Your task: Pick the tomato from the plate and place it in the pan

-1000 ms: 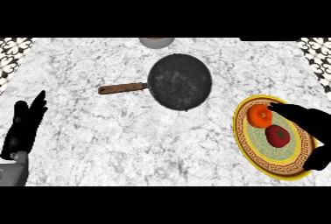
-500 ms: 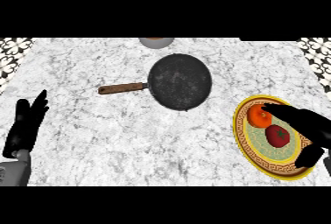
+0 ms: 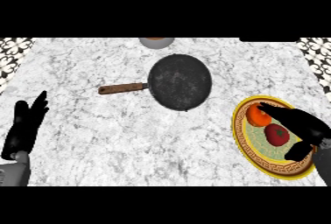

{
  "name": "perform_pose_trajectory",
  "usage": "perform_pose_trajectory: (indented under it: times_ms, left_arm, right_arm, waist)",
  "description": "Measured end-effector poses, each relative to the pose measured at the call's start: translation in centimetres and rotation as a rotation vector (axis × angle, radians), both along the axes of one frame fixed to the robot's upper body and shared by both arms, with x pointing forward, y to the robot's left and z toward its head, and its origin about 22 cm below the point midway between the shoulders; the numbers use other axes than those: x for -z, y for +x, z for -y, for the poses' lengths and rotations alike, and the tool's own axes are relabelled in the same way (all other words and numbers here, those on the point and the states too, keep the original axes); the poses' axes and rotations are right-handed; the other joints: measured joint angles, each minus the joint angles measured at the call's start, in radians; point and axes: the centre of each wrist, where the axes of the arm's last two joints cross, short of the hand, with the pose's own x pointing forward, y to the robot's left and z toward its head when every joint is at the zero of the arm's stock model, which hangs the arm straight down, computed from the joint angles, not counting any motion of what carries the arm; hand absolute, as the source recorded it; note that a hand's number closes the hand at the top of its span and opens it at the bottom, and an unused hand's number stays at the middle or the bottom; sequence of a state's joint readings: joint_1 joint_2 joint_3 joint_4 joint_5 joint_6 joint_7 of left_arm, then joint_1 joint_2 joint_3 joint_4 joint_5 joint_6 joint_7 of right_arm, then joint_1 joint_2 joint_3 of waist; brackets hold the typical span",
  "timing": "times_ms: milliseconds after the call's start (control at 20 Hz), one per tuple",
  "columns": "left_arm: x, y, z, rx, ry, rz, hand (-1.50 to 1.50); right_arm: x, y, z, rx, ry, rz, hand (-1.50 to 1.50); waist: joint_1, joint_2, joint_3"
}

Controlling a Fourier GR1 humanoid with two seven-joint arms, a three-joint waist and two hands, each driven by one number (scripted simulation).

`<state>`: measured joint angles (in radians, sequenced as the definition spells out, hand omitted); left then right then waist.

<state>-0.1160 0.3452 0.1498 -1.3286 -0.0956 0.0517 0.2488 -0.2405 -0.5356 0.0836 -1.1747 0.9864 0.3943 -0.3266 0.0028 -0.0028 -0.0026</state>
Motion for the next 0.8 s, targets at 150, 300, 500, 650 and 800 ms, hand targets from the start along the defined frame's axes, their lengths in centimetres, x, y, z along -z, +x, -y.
perform_pose_trajectory:
  times_ms: [150,300,500,650,800]
  left_arm:
    - [0.2,0.7,-0.4,0.000,0.001,0.000,0.00]
    - [-0.3,0.3,-0.9,-0.004,0.007,0.004,0.00]
    - [0.3,0.6,-0.7,-0.010,0.008,0.006,0.00]
    - [0.2,0.5,-0.6,-0.015,0.008,0.004,0.00]
    - [0.2,0.1,-0.9,-0.035,0.010,-0.004,0.00]
  right_arm:
    - [0.3,0.2,-0.2,-0.049,-0.013,0.069,1.50]
    - [0.4,0.4,0.1,-0.068,-0.032,0.128,1.50]
    - [0.4,0.9,-0.3,-0.072,-0.030,0.172,1.50]
    - [0.4,0.6,-0.7,-0.026,-0.019,0.173,1.50]
    - [2.0,-0.4,-1.9,0.213,-0.010,0.167,1.50]
  waist:
    - [-0.001,-0.003,-0.003]
    - [0.001,-0.004,-0.004]
    - [0.000,-0.005,-0.005]
    - [-0.004,-0.005,-0.005]
    - [-0.029,-0.019,-0.011]
